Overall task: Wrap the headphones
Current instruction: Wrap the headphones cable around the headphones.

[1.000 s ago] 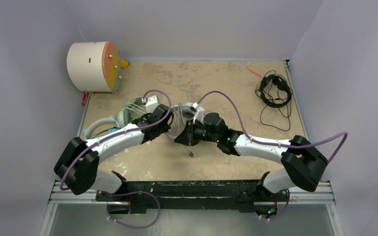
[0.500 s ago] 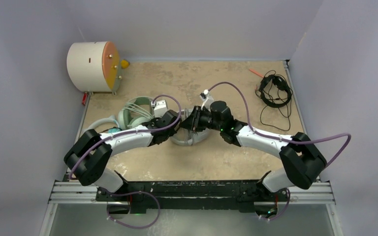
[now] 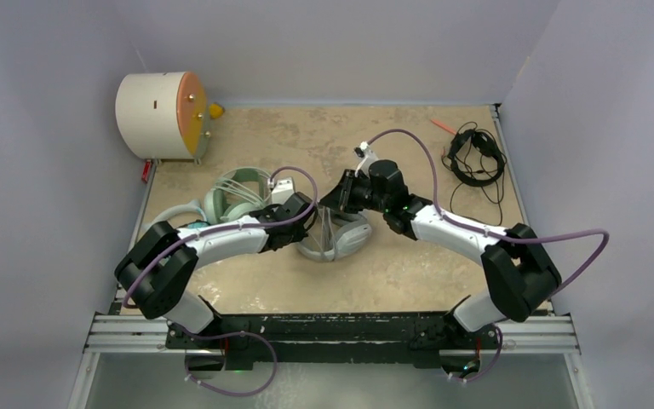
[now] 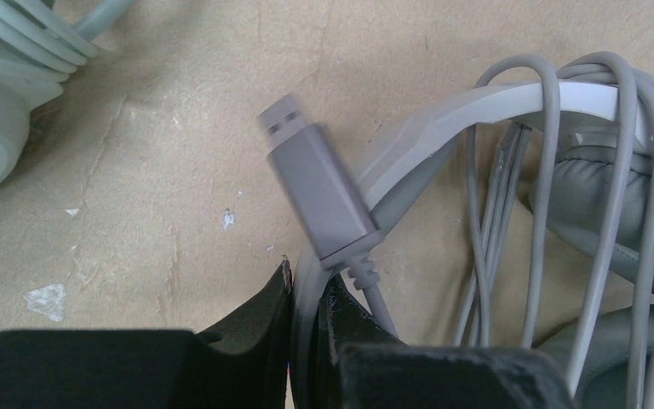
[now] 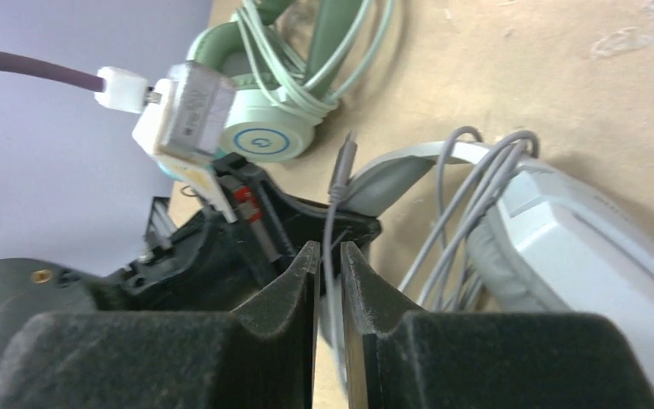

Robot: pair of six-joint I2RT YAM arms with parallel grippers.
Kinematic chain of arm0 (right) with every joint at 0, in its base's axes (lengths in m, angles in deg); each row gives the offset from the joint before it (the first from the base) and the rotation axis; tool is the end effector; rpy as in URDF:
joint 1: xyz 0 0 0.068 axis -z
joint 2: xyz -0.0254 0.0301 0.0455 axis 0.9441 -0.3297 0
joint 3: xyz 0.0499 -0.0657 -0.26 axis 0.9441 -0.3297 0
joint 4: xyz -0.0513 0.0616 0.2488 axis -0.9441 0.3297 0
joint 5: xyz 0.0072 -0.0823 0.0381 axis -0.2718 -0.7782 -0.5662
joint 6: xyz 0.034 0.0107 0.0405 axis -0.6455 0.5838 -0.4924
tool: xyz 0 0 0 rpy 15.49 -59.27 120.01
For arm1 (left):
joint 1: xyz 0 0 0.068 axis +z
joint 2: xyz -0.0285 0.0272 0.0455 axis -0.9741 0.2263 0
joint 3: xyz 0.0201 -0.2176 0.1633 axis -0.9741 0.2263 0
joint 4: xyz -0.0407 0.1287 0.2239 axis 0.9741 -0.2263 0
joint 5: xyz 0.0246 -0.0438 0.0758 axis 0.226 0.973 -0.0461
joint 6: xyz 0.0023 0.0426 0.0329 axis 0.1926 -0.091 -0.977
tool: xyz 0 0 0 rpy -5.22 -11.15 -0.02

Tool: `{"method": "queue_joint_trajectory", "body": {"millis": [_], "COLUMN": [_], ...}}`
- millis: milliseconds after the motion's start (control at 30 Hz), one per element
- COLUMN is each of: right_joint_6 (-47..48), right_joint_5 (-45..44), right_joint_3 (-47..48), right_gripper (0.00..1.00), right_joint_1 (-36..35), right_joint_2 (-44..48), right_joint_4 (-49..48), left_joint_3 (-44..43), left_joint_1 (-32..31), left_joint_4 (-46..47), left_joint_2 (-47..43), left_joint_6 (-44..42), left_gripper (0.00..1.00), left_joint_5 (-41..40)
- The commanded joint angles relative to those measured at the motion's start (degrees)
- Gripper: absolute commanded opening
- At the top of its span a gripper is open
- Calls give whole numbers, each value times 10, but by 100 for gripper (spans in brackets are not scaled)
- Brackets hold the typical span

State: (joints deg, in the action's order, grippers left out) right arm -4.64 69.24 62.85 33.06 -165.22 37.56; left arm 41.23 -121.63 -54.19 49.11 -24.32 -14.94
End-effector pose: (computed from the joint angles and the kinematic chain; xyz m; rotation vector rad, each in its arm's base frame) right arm 0.2602 0.2134 0.2541 -0.0850 2.0245 1.2250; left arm 0.2162 -0.1914 0.1709 -0.3536 2.3976 -0.1582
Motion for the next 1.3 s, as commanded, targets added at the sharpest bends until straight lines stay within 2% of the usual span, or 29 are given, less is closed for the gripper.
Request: {"method": "queue_joint_trajectory", "body": {"millis": [0,133,300,433,700,1033,1267], "right_joint_6": [52,99,193,234,239,225,209], "right_joint_5": [-7,11,44,86,139,124,91], "right_joint_3": [35,38,56,86,170,134,143], "right_gripper": [16,17,28,29,27,28,23], "right_joint_1": [15,17,16,14,5,-7,-7], "right_joint_2": [-11,12,48,35,-50,-58,-93], "right_joint_4": [45,67,107,158,236,232,245], "left_joint_3": [-58,-84,-93,-93,-74,-62,-37], "left_joint_1": [-3,-3,-3,-2,-3,-4,-3], "left_joint_4": [-11,-41,-43,-35,29,57,92], "left_joint_2": [6,15,17,16,11,-7,-27], "left_joint_6": [13,17,16,10,-81,-135,-139], "left_gripper": [0,0,0,0,0,0,0], "left_joint_5": [33,46,54,59,87,99,116]}}
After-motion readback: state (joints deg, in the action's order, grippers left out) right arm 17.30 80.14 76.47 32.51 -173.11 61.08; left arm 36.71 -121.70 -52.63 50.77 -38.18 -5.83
